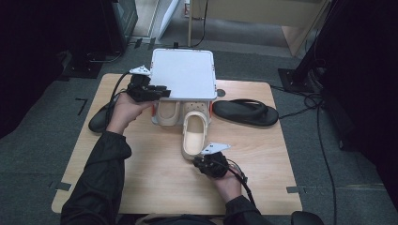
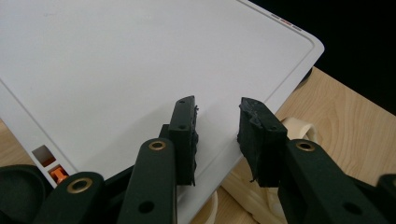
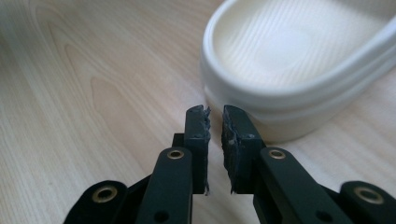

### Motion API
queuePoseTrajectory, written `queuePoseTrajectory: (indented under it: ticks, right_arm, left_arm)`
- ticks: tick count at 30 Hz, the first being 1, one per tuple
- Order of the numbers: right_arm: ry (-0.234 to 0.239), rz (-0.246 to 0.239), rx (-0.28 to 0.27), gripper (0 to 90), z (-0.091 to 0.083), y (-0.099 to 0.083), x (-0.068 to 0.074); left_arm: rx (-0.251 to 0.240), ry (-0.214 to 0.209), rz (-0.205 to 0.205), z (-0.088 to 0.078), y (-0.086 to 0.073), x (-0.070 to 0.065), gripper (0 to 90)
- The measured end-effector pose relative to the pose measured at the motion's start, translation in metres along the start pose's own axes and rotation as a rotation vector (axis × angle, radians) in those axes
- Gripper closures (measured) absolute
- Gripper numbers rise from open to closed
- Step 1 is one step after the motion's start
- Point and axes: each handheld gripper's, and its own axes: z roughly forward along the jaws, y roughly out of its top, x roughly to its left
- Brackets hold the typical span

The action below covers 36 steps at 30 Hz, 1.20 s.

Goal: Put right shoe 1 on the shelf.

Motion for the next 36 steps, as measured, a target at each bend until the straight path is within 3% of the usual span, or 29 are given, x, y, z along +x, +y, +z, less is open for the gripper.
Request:
queuePoseTrajectory:
  ticks: [5,15,20,36]
  right_arm:
    - [0.006,0.009,-0.009,82.7,-0.001,0.007,-0.006]
    - [-0.042,0.001,-0.04,82.0,0.003,0.02,-0.01]
    - [-0.064,-0.01,-0.049,81.7,0.007,0.028,-0.015]
    - [-0.115,0.026,-0.063,81.4,0.019,0.052,-0.038]
  left_arm:
    - [0.0,0.0,-0.003,0.0,0.0,0.0,67.3]
    - [0.0,0.003,0.003,0.0,0.0,0.001,69.1]
    - [-0.02,0.004,-0.013,0.0,-0.003,0.001,70.5]
    - [-0.004,0.009,-0.024,-0.001,-0.001,0.001,74.0]
